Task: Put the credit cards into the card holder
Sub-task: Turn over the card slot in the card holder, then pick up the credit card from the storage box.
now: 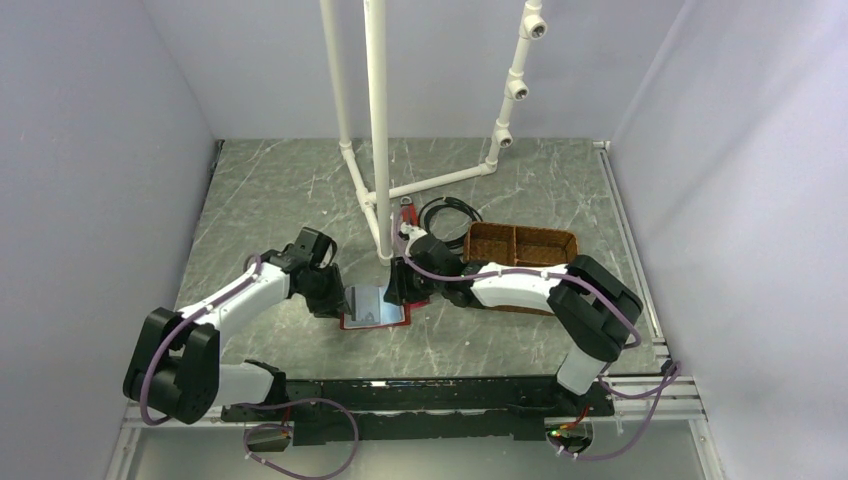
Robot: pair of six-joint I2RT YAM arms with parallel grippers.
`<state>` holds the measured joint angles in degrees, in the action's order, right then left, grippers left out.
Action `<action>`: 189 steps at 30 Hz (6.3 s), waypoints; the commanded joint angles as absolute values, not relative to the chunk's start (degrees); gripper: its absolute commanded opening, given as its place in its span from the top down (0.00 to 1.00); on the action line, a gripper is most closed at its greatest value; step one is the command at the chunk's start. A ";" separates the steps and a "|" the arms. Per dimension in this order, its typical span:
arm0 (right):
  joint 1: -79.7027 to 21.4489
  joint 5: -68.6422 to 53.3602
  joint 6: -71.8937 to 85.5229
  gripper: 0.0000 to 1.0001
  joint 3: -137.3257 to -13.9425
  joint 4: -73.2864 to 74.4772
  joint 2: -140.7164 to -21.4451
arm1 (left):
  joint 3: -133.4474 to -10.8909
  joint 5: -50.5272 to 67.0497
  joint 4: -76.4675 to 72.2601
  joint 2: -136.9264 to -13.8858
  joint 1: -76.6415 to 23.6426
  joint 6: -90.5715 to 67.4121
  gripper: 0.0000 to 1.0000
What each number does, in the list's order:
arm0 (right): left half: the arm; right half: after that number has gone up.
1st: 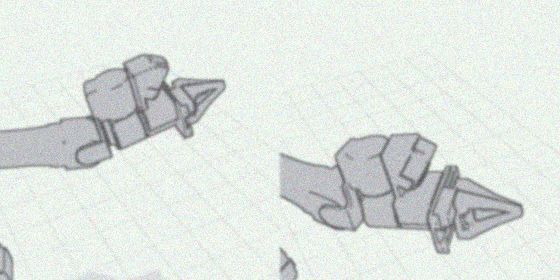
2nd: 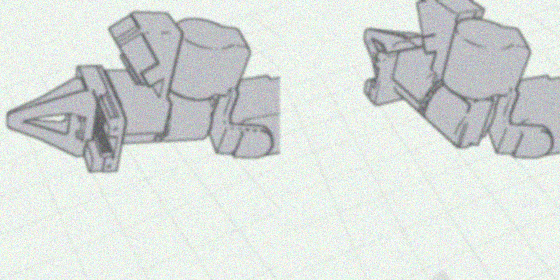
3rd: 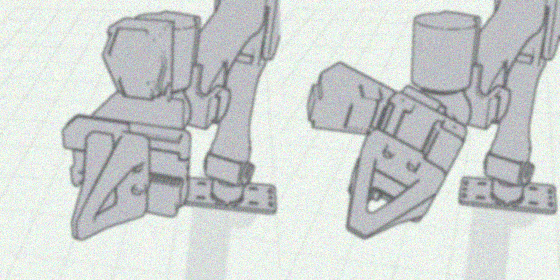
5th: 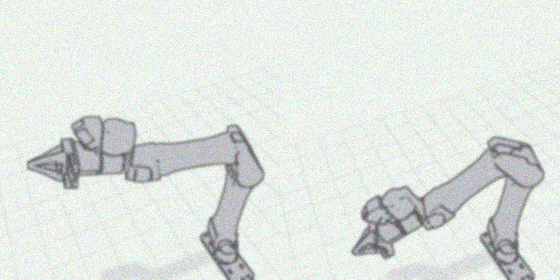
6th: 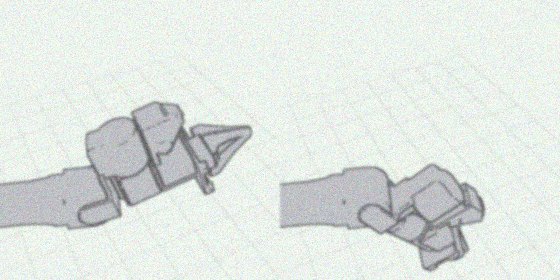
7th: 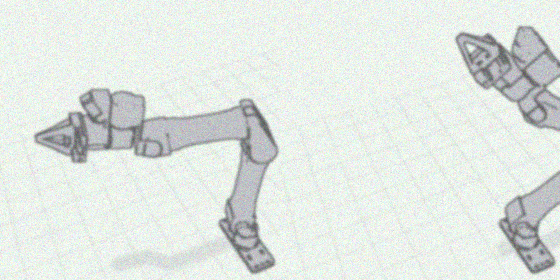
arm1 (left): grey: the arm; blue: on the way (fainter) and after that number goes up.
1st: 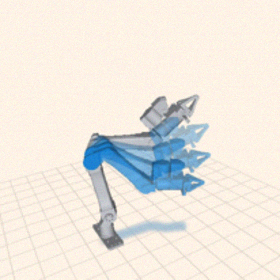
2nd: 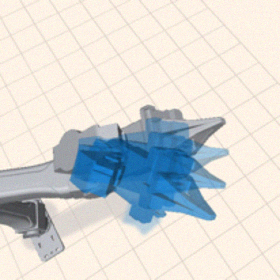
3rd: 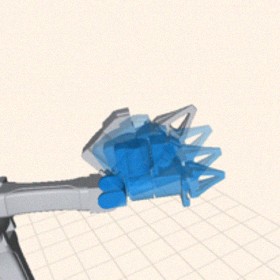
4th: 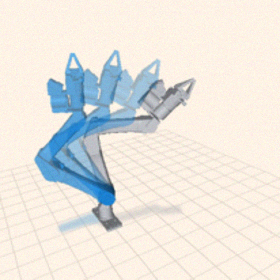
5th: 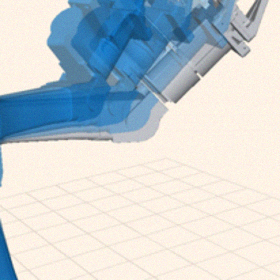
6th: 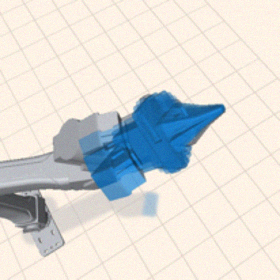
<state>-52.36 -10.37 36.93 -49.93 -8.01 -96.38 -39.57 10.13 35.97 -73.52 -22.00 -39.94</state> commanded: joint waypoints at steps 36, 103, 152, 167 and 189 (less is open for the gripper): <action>-52.21 -6.31 29.38 0.75 -53.86 2.25 -94.70 | -40.71 9.70 33.09 -82.12 -16.44 -38.07 0.60; -15.87 34.17 26.89 0.46 -59.71 56.35 -92.55 | -61.24 16.77 37.79 -69.34 -35.39 -10.02 0.01; -15.90 39.58 28.50 0.77 -59.68 58.46 -89.17 | -61.08 18.24 37.53 -70.84 -35.42 -9.99 0.01; -16.85 35.97 30.85 1.00 -61.96 62.29 -88.46 | -61.12 18.06 37.53 -71.69 -35.34 -10.01 0.01; -13.79 35.74 27.57 0.96 -60.78 59.32 -82.86 | -61.60 20.12 38.23 -74.62 -34.37 -10.48 0.01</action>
